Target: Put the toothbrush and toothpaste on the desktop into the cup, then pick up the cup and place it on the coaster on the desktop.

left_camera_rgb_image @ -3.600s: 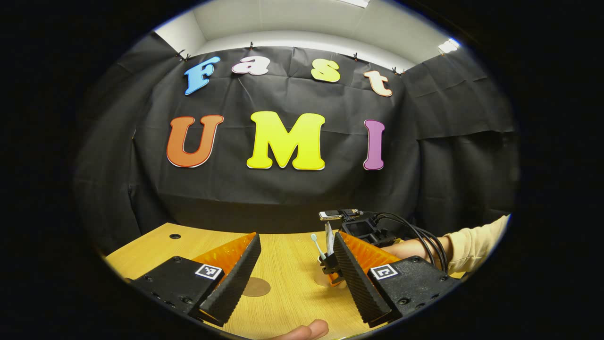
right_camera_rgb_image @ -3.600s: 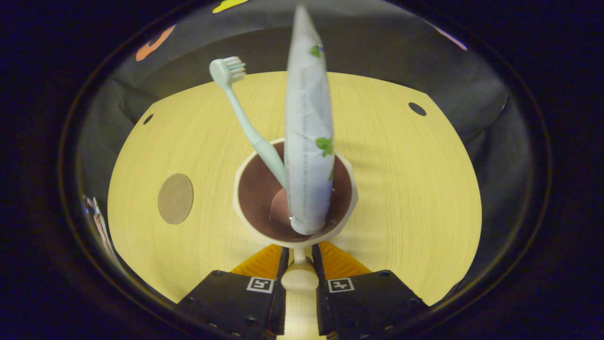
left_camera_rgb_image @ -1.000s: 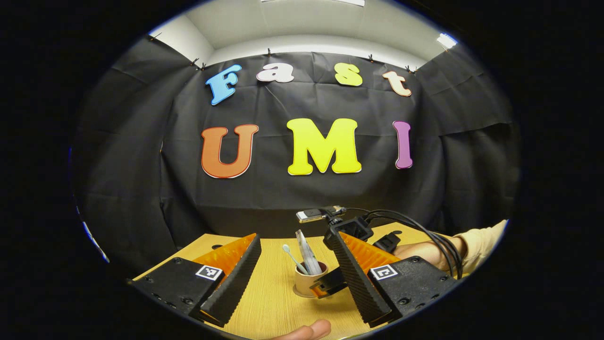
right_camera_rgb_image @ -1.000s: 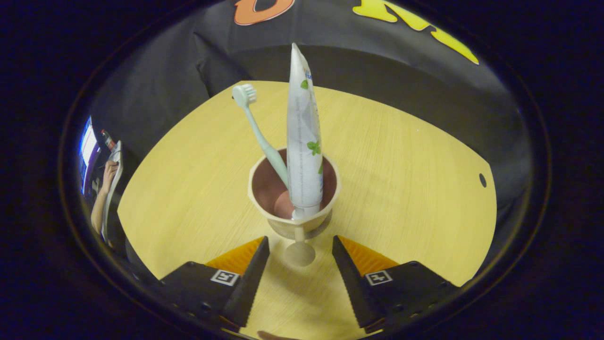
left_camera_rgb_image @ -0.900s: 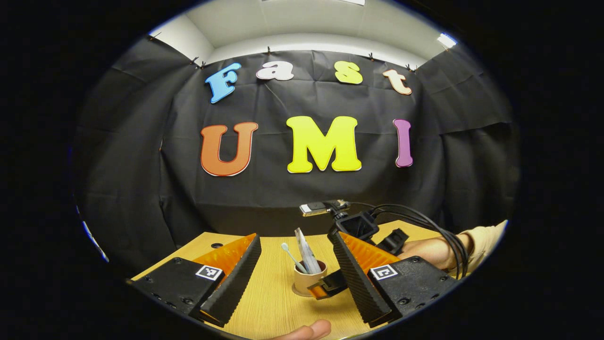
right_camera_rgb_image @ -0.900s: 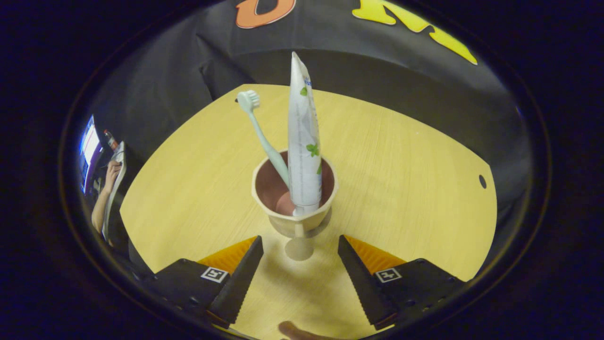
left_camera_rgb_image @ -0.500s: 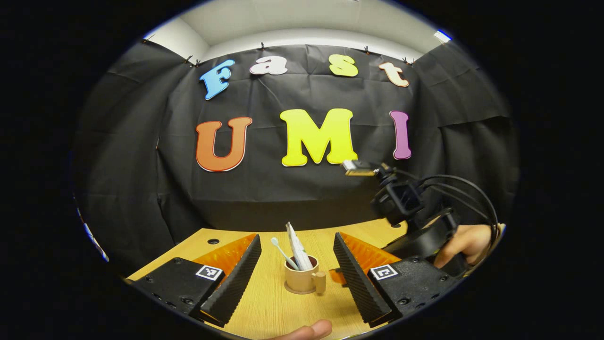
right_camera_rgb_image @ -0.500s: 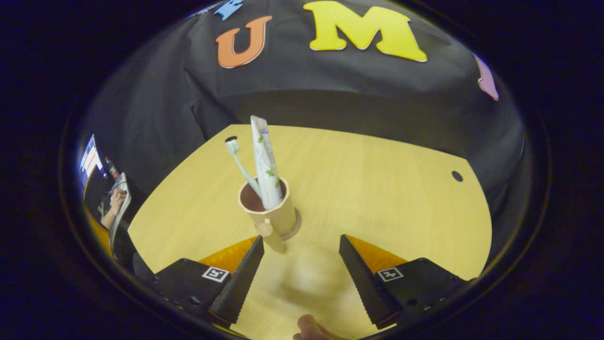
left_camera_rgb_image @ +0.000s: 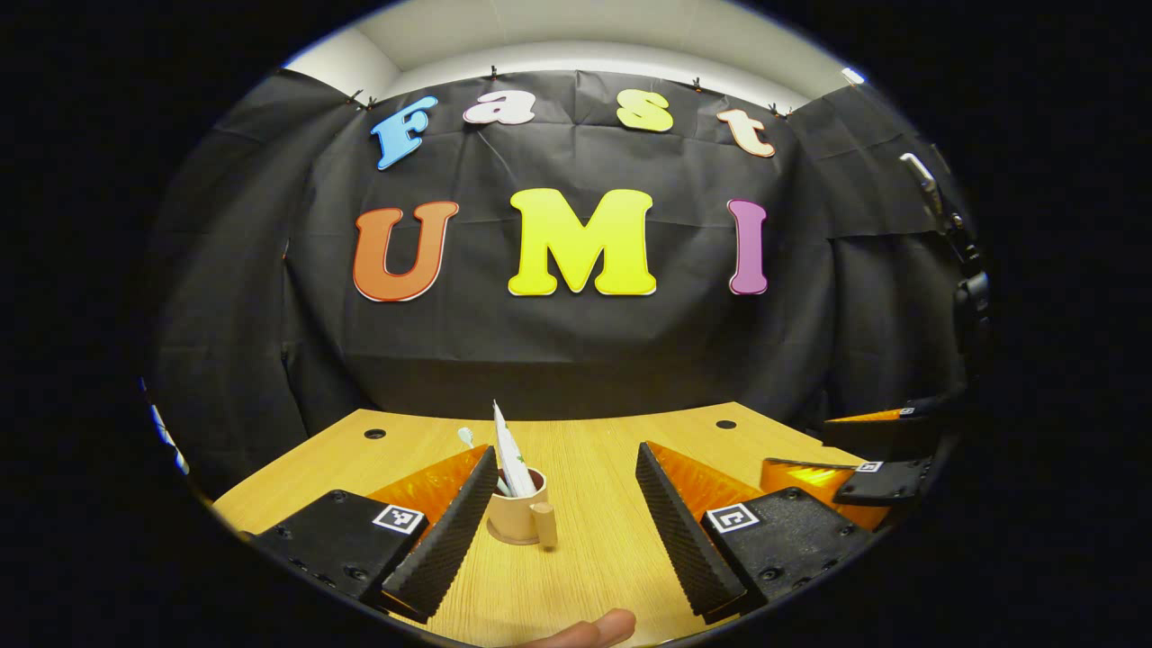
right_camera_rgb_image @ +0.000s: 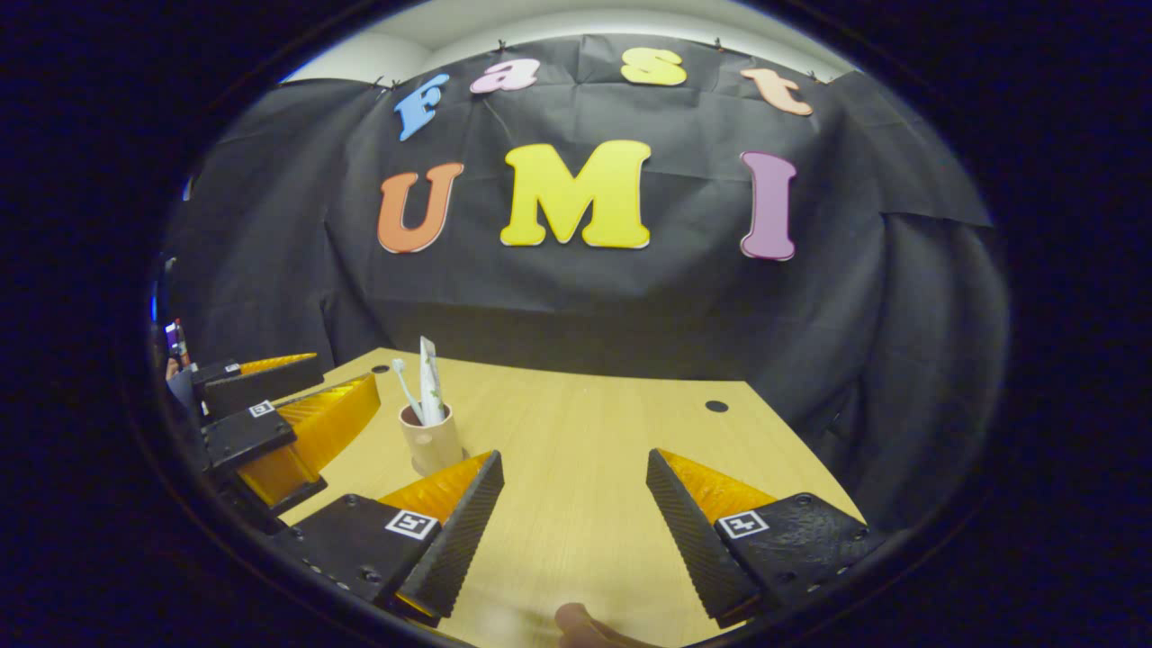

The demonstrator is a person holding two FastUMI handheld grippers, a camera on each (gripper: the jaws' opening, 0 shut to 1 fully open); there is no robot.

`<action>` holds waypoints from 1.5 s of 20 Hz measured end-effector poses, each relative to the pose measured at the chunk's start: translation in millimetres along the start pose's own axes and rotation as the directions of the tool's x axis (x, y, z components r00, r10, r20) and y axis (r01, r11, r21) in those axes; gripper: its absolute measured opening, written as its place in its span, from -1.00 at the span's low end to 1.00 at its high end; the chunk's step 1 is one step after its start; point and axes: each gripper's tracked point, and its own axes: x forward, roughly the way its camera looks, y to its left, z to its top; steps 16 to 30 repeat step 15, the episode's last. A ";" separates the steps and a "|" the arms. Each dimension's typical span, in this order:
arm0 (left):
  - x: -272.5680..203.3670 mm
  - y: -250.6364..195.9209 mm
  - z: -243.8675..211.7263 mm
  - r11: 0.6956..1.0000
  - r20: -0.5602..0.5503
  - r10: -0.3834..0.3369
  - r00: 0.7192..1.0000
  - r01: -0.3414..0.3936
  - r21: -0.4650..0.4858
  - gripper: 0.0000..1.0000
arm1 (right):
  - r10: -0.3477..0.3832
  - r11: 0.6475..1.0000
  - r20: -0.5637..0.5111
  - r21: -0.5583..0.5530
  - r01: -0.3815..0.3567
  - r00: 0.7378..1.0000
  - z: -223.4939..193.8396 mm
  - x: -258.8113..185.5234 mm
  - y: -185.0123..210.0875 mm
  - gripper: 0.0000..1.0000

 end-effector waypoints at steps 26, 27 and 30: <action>-12.1 2.8 11.0 0.999 0.038 0.029 0.999 -0.029 0.022 0.95 | -0.100 0.995 0.123 0.008 0.100 0.987 5.0 -13.3 -15.1 0.96; -12.1 2.8 11.0 0.999 0.038 0.029 0.999 -0.029 0.022 0.95 | -0.100 0.995 0.123 0.008 0.100 0.987 5.0 -13.3 -15.1 0.96; -12.1 2.8 11.0 0.999 0.038 0.029 0.999 -0.029 0.022 0.95 | -0.100 0.995 0.123 0.008 0.100 0.987 5.0 -13.3 -15.1 0.96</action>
